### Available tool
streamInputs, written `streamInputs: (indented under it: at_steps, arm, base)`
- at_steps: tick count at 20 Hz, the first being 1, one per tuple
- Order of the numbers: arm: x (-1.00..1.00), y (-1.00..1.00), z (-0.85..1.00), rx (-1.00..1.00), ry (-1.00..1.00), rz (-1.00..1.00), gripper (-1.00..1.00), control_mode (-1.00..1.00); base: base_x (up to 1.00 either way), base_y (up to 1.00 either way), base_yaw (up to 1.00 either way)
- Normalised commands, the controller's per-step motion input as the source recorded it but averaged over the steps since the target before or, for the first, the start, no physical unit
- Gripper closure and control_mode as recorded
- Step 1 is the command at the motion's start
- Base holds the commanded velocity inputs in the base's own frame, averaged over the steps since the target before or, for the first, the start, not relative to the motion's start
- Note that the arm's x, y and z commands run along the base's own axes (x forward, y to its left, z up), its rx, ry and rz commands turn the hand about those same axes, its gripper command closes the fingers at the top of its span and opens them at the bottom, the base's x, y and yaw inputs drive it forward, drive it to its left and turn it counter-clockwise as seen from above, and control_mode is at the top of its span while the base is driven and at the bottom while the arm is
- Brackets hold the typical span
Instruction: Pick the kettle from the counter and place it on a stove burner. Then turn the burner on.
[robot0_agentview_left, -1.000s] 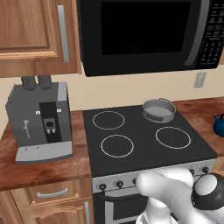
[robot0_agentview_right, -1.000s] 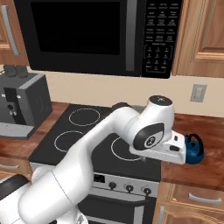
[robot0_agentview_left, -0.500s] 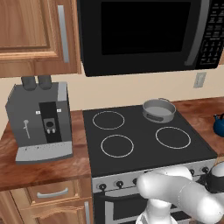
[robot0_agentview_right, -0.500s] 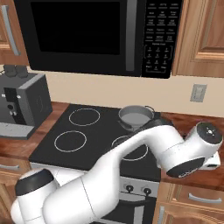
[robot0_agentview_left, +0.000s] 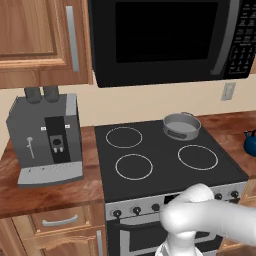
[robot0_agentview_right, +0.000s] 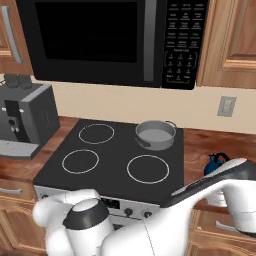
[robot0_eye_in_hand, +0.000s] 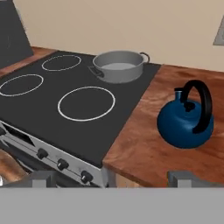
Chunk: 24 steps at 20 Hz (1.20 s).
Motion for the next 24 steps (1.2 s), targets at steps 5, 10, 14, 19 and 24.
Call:
streamInputs:
  at_steps: [5,10,14,19,24]
  arm:
    - [0.3,-0.13,-0.03,0.06,-0.11,0.12,-1.0,-1.0]
    - [0.1,0.0,-0.04,0.04,-0.03,0.06,-1.0,-1.0]
    - [0.0,0.0,0.0,0.04,0.0,0.0,-1.0,-1.0]
    - [0.28,0.03,0.0,0.0,0.0,-0.06,-1.0,-1.0]
    - [0.48,0.09,0.0,0.0,0.0,-0.08,-1.0,-1.0]
  base:
    - [0.0,0.0,0.0]
    - [0.0,0.0,0.0]
    - [0.0,0.0,0.0]
    - [0.0,0.0,0.0]
    - [0.0,0.0,0.0]
